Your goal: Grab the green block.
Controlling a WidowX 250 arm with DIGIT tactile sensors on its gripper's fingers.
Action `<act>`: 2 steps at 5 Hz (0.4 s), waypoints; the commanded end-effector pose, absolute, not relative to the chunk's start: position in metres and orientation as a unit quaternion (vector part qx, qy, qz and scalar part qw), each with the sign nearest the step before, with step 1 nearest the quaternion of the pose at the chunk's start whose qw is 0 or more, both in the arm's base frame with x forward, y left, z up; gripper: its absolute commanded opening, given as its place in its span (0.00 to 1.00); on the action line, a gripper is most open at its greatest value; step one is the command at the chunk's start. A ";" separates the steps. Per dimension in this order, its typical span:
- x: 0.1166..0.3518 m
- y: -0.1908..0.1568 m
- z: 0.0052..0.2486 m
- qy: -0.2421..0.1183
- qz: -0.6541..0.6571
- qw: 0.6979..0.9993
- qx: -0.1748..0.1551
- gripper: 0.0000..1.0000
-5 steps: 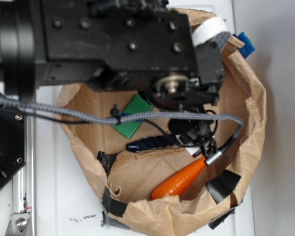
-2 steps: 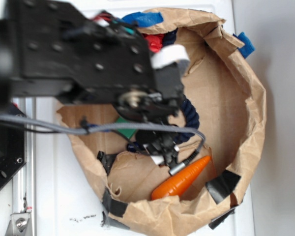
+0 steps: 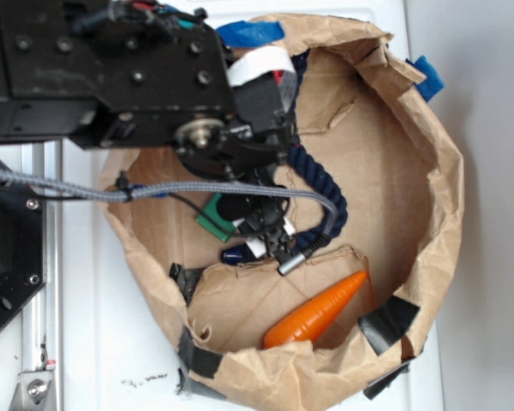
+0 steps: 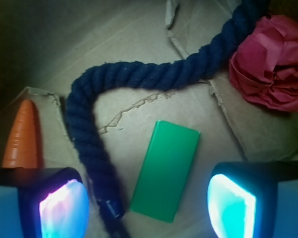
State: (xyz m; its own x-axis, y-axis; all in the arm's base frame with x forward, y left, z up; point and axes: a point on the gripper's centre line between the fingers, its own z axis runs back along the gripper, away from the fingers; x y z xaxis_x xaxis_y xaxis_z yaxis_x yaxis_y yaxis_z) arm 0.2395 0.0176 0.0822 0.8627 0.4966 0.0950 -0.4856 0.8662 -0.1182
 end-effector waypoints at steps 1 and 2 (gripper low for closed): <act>0.241 0.027 0.079 -0.071 0.253 0.964 -0.042 1.00; 0.240 0.028 0.077 -0.074 0.251 0.964 -0.040 1.00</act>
